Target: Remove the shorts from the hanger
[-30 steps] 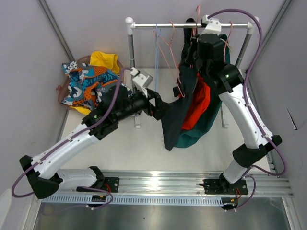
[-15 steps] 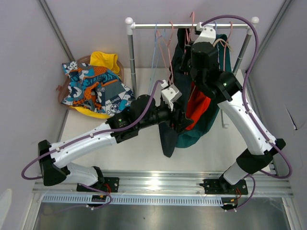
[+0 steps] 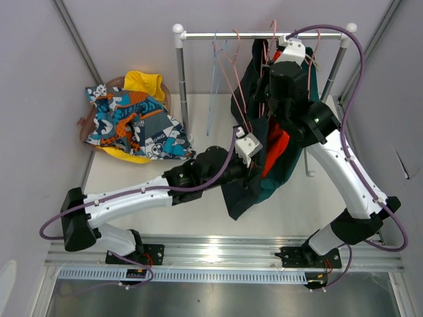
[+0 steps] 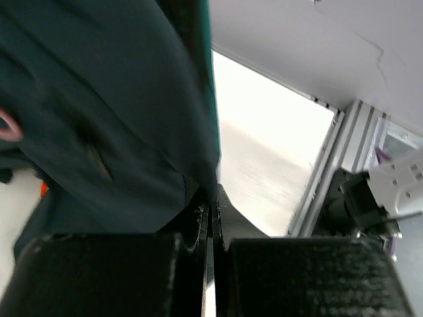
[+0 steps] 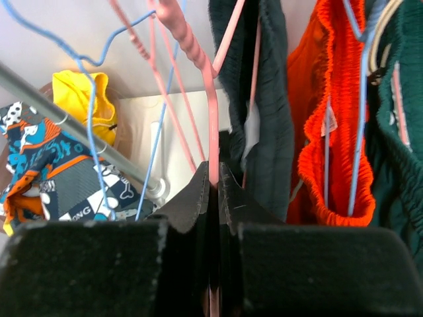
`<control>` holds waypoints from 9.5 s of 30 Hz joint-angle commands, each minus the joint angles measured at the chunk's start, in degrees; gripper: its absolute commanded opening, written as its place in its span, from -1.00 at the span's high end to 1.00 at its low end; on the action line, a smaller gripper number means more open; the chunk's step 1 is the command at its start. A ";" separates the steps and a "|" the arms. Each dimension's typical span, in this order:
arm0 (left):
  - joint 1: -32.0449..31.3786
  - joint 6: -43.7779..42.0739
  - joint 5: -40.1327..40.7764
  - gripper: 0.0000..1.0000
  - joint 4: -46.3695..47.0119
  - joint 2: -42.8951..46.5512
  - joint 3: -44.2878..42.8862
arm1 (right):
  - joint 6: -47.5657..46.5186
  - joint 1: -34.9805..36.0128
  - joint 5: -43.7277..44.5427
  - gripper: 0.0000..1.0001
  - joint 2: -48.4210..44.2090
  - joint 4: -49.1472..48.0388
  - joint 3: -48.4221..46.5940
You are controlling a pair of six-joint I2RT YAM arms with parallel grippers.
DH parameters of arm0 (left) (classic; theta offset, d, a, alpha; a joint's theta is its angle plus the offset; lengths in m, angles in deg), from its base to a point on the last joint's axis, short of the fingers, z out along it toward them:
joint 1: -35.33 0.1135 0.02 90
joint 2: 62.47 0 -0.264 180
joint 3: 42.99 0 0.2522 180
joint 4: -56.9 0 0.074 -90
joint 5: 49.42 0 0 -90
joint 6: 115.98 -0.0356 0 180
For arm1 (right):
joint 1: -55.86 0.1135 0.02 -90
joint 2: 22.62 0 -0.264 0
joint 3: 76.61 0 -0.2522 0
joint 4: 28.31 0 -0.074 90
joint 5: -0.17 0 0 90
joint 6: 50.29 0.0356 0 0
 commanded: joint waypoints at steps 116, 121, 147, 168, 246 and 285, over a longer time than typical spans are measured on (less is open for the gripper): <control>50.38 1.86 2.18 -0.99 -32.38 17.49 -19.50 | 2.96 -13.77 -11.39 -0.69 -5.88 5.39 3.13; 50.20 1.16 1.48 -0.98 -32.38 19.52 -16.77 | 3.14 -15.79 -12.62 -0.40 -3.85 4.16 3.66; 38.28 1.51 -4.50 -0.98 -27.83 24.61 -11.51 | 5.25 -20.28 -17.37 1.00 -0.51 -0.86 6.75; 2.48 1.25 -2.83 -0.98 -0.39 10.74 -0.42 | 5.95 -12.82 -10.69 1.00 -1.83 11.53 -10.14; -8.16 16.11 29.93 1.00 -40.87 25.21 -6.53 | 11.75 -17.73 -18.51 1.00 -8.24 10.84 6.11; 66.81 -5.70 23.36 -0.84 -40.98 -34.44 -78.47 | 13.42 -18.43 -22.64 -0.99 -22.66 5.38 31.61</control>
